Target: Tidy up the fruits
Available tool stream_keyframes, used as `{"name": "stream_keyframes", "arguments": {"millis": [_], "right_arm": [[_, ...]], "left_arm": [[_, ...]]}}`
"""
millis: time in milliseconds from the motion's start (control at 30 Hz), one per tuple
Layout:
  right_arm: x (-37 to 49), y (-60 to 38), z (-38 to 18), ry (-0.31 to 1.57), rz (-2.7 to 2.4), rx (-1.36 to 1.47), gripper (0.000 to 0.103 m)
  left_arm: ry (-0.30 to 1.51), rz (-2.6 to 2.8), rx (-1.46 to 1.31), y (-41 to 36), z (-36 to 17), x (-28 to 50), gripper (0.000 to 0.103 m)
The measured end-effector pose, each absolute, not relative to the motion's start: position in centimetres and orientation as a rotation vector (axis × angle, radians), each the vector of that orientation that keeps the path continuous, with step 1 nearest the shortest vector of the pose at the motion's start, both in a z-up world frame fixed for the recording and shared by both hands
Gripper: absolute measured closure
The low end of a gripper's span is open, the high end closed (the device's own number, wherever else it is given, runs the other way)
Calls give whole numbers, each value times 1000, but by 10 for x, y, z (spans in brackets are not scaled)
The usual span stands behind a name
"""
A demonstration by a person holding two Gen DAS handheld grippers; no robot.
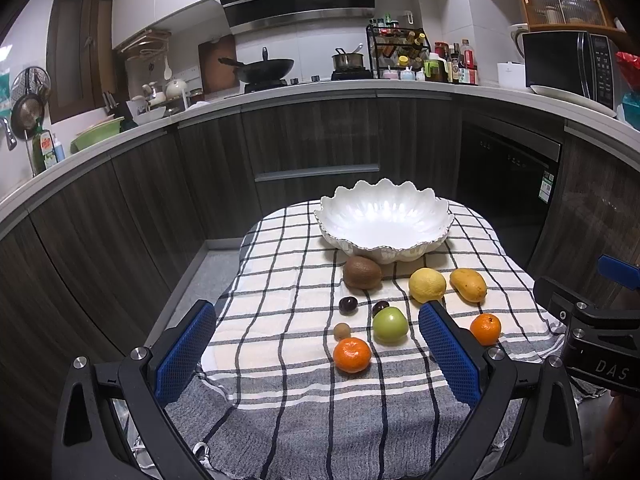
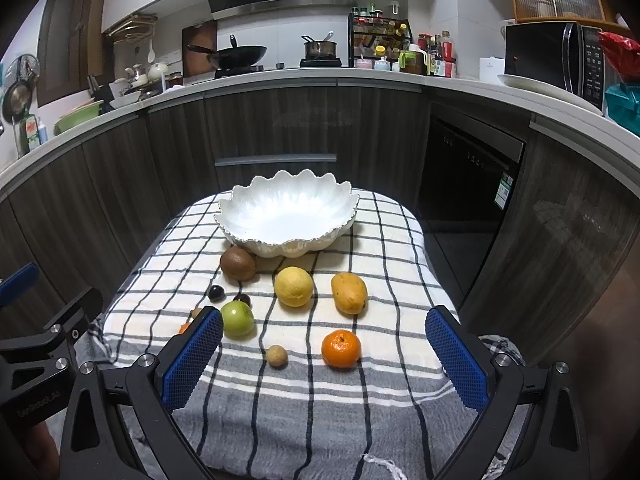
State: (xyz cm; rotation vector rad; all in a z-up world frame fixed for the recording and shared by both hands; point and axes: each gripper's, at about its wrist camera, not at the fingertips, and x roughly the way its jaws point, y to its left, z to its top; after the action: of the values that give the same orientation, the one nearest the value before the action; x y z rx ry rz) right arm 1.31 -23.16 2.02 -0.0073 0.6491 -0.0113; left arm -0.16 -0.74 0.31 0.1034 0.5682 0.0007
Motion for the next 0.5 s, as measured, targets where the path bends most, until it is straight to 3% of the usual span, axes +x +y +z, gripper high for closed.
{"name": "stream_keyframes", "arguments": {"millis": [500], "right_arm": [[12,-232,20,646,-10,-7,1]], "left_arm": [[565,0,105,-7,4,-2,0]]}}
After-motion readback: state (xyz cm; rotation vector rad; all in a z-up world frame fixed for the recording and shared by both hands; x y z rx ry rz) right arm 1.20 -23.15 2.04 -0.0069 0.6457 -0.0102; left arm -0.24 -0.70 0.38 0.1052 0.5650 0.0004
